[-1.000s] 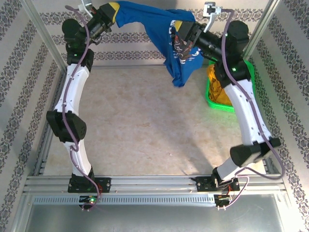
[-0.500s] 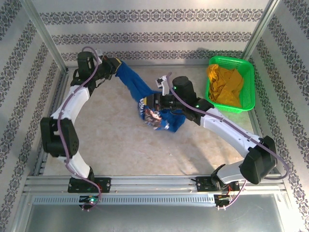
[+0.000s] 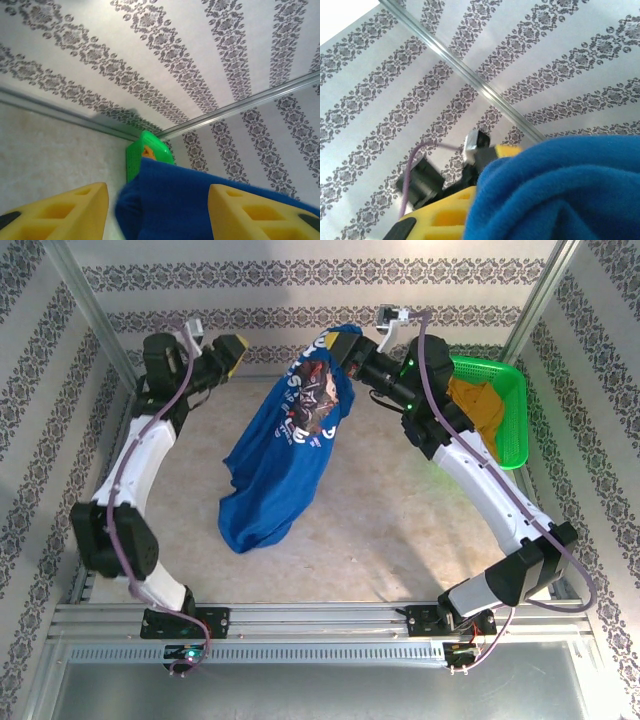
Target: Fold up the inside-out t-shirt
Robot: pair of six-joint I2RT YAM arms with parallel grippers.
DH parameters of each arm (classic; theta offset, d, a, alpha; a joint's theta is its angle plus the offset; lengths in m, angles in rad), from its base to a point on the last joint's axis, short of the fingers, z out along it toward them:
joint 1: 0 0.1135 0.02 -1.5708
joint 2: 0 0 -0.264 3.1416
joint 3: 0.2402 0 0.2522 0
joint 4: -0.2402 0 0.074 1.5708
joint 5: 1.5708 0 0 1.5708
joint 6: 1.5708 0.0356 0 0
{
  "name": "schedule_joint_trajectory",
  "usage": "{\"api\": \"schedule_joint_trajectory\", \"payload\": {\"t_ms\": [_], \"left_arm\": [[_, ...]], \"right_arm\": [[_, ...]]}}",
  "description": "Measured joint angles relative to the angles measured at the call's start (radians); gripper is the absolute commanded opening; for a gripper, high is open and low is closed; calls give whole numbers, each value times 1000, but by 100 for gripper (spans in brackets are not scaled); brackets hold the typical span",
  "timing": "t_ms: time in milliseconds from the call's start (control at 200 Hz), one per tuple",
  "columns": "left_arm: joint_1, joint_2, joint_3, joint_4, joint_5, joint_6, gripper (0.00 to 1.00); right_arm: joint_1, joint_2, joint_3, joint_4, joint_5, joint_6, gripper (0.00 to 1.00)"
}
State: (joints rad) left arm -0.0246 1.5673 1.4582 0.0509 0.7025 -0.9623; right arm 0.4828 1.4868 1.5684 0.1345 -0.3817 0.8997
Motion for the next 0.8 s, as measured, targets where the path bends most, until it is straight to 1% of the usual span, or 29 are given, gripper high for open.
{"api": "schedule_joint_trajectory", "payload": {"t_ms": [115,180,250,340,465,545,610,669,804], "left_arm": [[-18,-171,-204,-21,-36,41,59],[-63,-252,-286,-56,-74,77,61],[-155,-320,-338,-95,-119,119,61],[-321,-369,-369,-121,-191,175,61],[-530,-375,-404,-122,-311,249,62],[-624,-349,-424,-124,-396,299,64],[-676,-320,-434,-123,-467,338,66],[-706,-296,-441,-124,-531,370,67],[-728,-248,-448,-123,-662,412,67]], "right_arm": [[52,-19,-50,-19,94,-5,0],[88,-36,-90,-39,156,-9,0],[129,-52,-129,-60,222,-12,0],[177,-62,-158,-79,303,-16,0],[233,-67,-171,-101,399,-32,0],[257,-74,-182,-103,449,-39,0],[269,-89,-196,-109,484,-39,0],[277,-101,-207,-111,514,-39,0],[294,-129,-227,-114,569,-38,0]]}}
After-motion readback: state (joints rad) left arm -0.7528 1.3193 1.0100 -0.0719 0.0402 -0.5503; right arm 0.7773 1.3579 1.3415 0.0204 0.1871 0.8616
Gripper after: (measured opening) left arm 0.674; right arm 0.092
